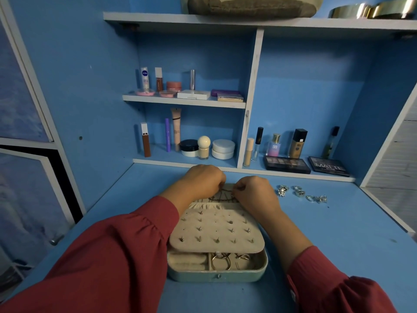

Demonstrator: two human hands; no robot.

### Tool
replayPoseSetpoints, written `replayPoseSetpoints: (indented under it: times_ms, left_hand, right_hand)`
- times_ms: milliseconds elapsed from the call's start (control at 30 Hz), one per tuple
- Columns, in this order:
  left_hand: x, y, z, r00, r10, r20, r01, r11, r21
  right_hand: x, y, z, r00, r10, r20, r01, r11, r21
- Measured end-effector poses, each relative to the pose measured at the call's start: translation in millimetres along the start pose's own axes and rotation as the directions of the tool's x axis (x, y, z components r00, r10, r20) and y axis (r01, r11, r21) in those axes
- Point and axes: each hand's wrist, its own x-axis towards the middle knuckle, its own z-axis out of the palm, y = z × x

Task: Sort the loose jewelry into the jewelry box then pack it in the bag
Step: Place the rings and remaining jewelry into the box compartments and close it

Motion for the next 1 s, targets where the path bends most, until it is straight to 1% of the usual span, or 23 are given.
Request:
replayPoseSetpoints:
  times_ms: [100, 167, 267, 367, 467, 767, 900, 1000]
  left_hand:
    - [-5, 1, -4, 0.999, -0.031, 0.025, 0.034, 0.995, -0.092]
    - [-9, 0, -5, 0.998, -0.057, 0.019, 0.059, 0.985, -0.160]
    - [-15, -1, -4, 0.995, -0.090, -0.033, 0.080, 0.971, -0.227]
    - [-17, -3, -2, 0.989, -0.102, -0.104, 0.070, 0.960, -0.273]
    - [-15, -5, -1, 0.992, -0.072, -0.105, 0.046, 0.971, -0.234]
    - [-3, -5, 1, 1.000, 0.018, -0.024, -0.019, 0.999, -0.030]
    - [2, -4, 0, 0.999, -0.011, -0.036, 0.009, 0.999, -0.040]
    - [3, -3, -1, 1.000, -0.001, -0.022, 0.001, 1.000, -0.025]
  right_hand:
    - [1, 1, 0, 1.000, -0.004, 0.011, 0.004, 1.000, -0.006]
    - [1, 0, 0, 1.000, -0.006, 0.017, 0.006, 1.000, -0.006]
    - [1, 0, -1, 1.000, -0.009, 0.012, 0.009, 1.000, -0.003]
    - [1, 0, -2, 1.000, 0.007, -0.012, -0.006, 0.999, 0.036]
    - [1, -2, -3, 0.999, 0.034, -0.008, -0.033, 0.998, 0.049]
    - [1, 0, -3, 0.999, -0.037, 0.006, 0.037, 0.999, -0.023]
    - [2, 1, -1, 0.997, -0.071, 0.013, 0.071, 0.996, -0.052]
    - [2, 1, -1, 0.995, -0.093, 0.026, 0.095, 0.992, -0.081]
